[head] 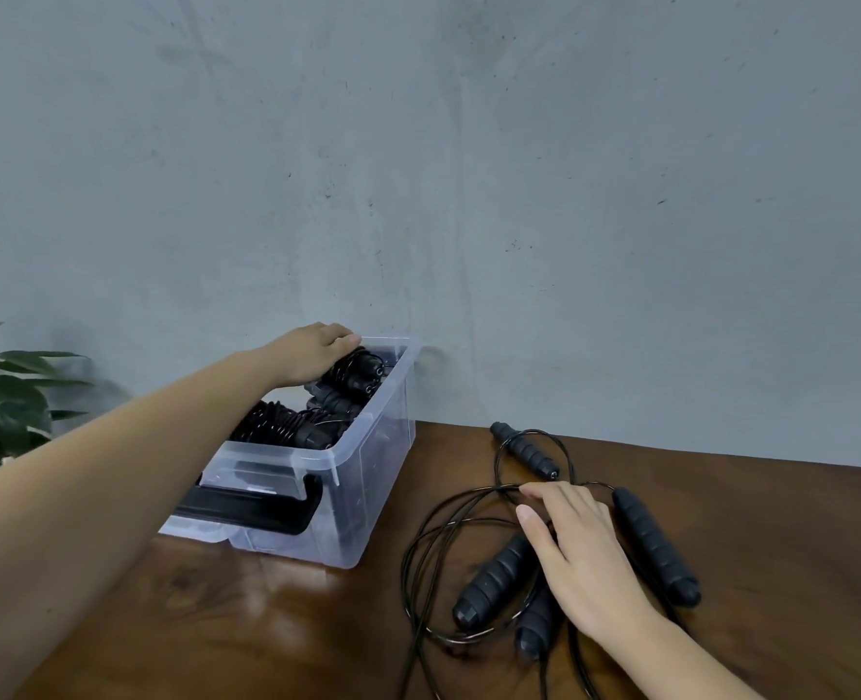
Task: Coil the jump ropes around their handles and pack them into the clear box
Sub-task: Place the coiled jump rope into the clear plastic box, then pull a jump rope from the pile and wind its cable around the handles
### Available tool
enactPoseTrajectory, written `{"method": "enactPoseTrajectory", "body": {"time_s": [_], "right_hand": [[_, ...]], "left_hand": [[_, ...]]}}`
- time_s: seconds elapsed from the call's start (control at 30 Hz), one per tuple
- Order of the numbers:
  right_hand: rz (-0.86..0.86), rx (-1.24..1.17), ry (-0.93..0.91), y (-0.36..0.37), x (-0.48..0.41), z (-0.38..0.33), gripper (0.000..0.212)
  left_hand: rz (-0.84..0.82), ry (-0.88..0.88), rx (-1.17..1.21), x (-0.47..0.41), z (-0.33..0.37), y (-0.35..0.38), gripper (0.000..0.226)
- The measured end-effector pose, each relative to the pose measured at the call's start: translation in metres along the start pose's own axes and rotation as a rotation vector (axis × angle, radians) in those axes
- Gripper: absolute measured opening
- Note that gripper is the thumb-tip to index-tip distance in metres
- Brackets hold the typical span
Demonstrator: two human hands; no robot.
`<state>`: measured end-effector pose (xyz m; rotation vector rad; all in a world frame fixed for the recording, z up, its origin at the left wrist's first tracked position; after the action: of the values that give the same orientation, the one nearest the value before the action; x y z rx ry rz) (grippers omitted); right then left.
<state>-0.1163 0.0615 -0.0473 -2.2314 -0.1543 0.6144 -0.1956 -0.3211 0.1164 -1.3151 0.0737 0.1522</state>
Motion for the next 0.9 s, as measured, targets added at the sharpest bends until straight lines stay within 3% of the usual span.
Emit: {"method": "enactPoseTrajectory", "body": {"time_s": [0.27, 0.43, 0.6, 0.9], "right_hand": [[0.015, -0.029, 0.033, -0.004, -0.001, 0.003, 0.043], [0.002, -0.031, 0.031, -0.008, -0.004, -0.003, 0.045], [-0.004, -0.064, 0.054, -0.025, -0.012, -0.009, 0.037], [0.015, 0.085, 0.087, -0.074, 0.04, 0.031, 0.032]], "left_hand": [[0.002, 0.045, 0.009, 0.032, -0.005, -0.038, 0.037], [-0.019, 0.053, 0.068, 0.06, 0.007, -0.05, 0.036], [0.055, 0.138, 0.14, 0.09, 0.067, -0.054, 0.037], [-0.012, 0.427, 0.244, 0.131, 0.212, 0.034, 0.037]]}}
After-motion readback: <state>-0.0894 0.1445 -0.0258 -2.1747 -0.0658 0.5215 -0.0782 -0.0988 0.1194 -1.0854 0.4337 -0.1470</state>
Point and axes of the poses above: each hand's wrist, its own x-axis away from the middle knuckle, its own y-axis out of the palm, z = x × y, the point moved 10 cm from there along -x, towards the middle knuckle, and after that the axes turned 3 degrees about y, right-handed, at the moved point
